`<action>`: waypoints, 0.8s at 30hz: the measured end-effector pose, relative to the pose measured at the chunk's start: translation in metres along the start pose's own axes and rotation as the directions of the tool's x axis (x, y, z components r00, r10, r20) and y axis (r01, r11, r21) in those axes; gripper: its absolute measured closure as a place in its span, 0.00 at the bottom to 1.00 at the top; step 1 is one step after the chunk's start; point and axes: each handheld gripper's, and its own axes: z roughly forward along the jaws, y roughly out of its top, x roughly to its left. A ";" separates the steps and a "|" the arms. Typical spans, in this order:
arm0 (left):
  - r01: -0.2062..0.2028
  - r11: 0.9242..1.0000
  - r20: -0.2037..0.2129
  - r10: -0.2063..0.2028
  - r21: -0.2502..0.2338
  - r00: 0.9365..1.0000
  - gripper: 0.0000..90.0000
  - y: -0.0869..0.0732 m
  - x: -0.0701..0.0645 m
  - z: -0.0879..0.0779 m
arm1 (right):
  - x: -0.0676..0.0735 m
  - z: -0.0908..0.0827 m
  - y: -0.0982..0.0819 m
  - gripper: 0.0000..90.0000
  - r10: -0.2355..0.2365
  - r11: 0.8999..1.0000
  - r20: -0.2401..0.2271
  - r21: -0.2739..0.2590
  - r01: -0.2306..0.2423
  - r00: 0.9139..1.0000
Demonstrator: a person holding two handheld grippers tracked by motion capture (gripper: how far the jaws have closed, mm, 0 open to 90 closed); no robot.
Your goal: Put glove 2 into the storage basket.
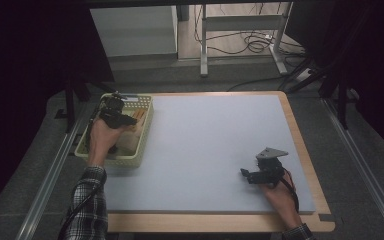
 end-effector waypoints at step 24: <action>-0.011 0.993 -0.039 0.016 0.115 0.999 0.81 -0.012 0.001 0.049 | 0.000 0.000 0.000 0.19 0.000 1.000 0.000 0.000 0.000 1.000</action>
